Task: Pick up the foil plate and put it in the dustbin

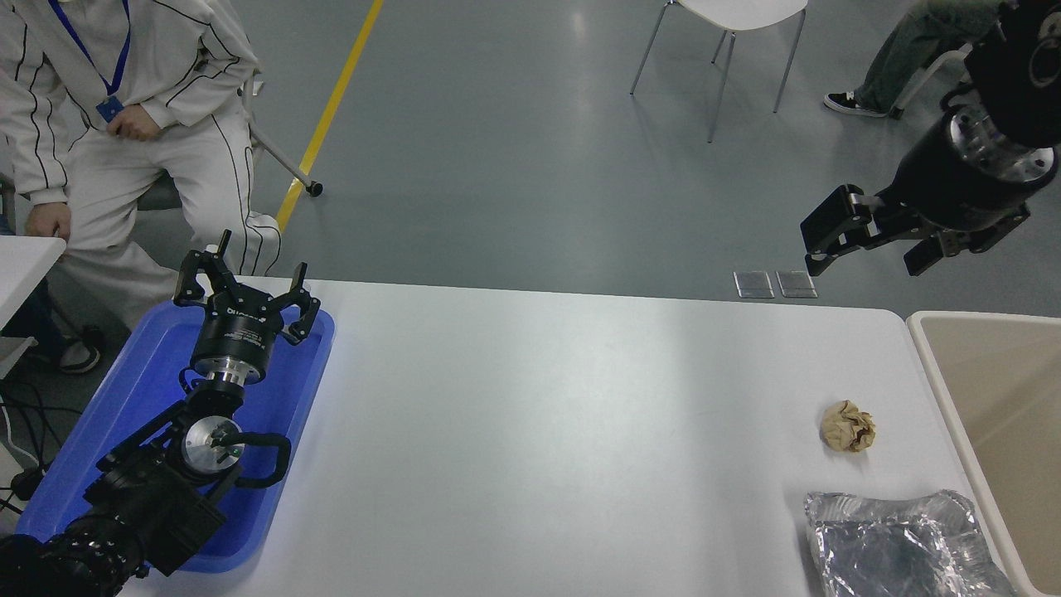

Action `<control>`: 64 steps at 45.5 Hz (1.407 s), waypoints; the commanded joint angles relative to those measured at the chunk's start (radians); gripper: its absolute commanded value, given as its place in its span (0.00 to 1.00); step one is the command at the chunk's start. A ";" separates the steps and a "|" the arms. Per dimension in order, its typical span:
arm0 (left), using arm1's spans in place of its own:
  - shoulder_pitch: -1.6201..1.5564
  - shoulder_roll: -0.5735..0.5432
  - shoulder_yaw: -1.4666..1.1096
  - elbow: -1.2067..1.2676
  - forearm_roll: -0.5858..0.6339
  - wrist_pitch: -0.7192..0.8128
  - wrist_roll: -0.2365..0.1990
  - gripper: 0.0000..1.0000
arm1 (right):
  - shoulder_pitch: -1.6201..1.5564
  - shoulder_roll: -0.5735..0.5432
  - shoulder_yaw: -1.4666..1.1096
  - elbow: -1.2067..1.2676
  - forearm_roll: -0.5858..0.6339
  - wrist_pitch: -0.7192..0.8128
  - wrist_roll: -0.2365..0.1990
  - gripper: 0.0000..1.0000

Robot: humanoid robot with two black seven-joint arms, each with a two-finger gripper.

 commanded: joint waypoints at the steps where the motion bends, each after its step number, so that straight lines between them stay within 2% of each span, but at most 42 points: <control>1: 0.000 0.000 0.000 0.000 0.000 0.000 0.000 1.00 | -0.002 -0.001 -0.001 0.000 0.000 0.000 0.000 1.00; 56: 0.000 0.000 0.000 0.000 0.000 0.000 0.000 1.00 | -0.062 0.001 0.005 0.003 0.000 0.000 0.000 1.00; 64: 0.000 0.000 -0.001 0.000 0.000 0.000 -0.002 1.00 | -0.065 0.001 0.002 0.003 -0.031 0.000 -0.002 1.00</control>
